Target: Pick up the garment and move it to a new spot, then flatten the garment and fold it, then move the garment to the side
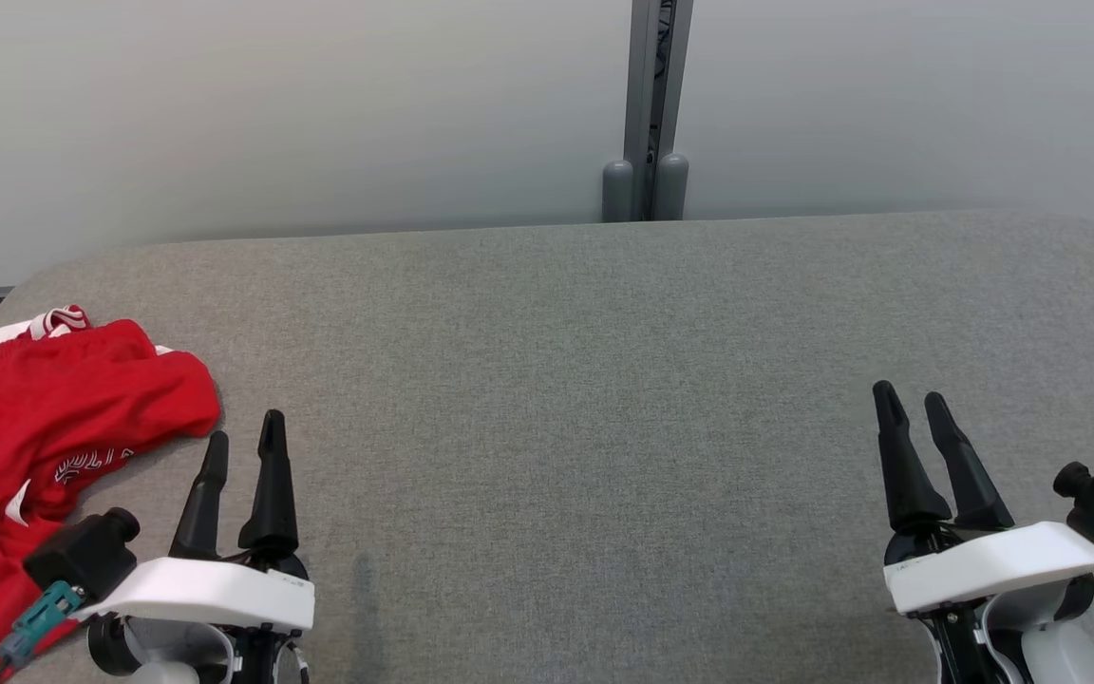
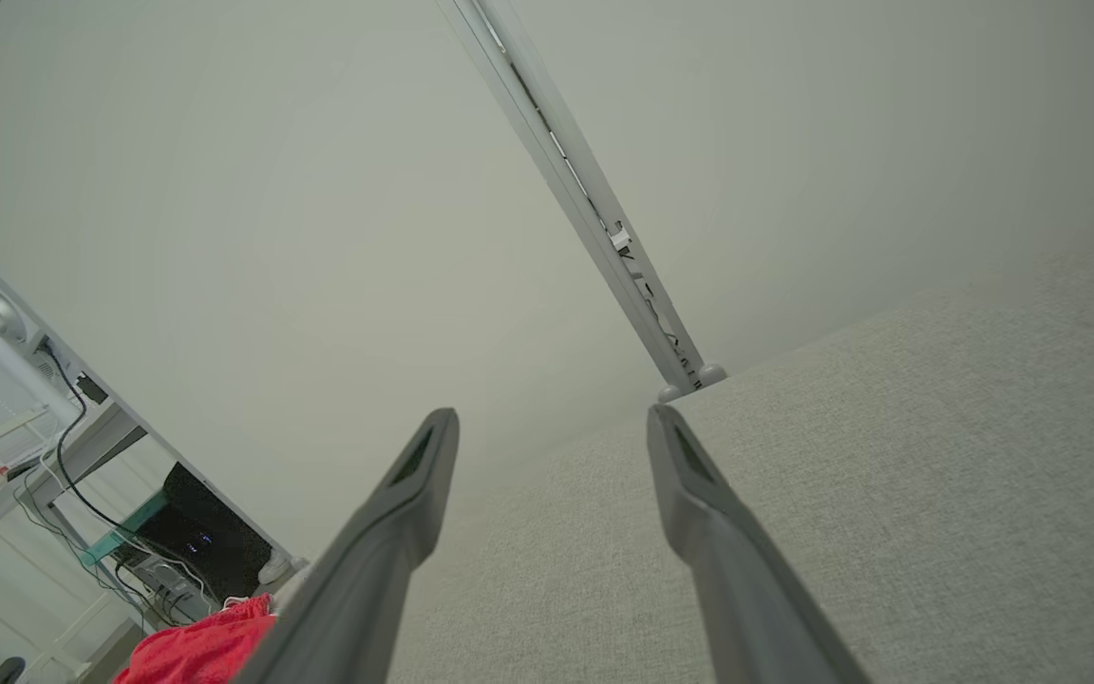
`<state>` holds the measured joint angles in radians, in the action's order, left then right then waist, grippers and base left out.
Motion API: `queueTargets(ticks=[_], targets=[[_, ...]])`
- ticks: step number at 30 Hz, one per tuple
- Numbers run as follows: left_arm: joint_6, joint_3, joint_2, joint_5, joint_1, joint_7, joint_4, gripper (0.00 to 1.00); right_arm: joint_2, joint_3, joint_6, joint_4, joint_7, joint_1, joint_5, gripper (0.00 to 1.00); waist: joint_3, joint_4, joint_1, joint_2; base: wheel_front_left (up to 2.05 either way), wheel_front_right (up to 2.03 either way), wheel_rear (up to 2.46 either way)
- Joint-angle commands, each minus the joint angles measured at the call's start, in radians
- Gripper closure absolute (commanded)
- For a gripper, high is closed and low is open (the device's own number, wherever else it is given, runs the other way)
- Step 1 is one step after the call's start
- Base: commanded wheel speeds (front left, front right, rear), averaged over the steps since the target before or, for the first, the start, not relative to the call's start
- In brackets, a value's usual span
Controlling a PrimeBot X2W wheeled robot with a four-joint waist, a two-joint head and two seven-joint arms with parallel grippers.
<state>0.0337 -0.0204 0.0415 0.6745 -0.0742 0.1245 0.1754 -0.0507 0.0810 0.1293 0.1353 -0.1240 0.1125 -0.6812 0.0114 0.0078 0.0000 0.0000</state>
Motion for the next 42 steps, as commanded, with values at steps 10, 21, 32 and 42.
queueTargets(ticks=[10, 21, 32, 42], targets=[[-0.028, -0.021, 0.008, -0.140, -0.029, 0.033, 0.004, 0.00, -0.002, -0.001, 0.002, 0.001, -0.035, 0.027, 0.146, 0.00, 0.001, 0.000, 0.0000, 0.0000, 0.00, 0.00, 0.00], [-0.042, -0.037, 0.008, -0.245, -0.030, 0.061, 0.008, 0.00, -0.001, -0.003, 0.002, 0.005, -0.061, 0.024, 0.260, 0.00, 0.000, 0.005, 0.0000, 0.0000, 0.00, 0.00, 0.00], [-0.047, -0.046, 0.009, -0.324, -0.032, 0.083, -0.001, 0.00, -0.001, 0.007, 0.002, 0.006, -0.085, 0.025, 0.350, 0.00, -0.002, 0.008, 0.0000, 0.0000, 0.00, 0.00, 0.00], [-0.051, -0.053, 0.010, -0.395, -0.032, 0.103, -0.003, 0.00, -0.001, 0.013, 0.002, 0.000, -0.105, 0.027, 0.429, 0.00, -0.002, 0.009, 0.0000, 0.0000, 0.00, 0.00, 0.00]])
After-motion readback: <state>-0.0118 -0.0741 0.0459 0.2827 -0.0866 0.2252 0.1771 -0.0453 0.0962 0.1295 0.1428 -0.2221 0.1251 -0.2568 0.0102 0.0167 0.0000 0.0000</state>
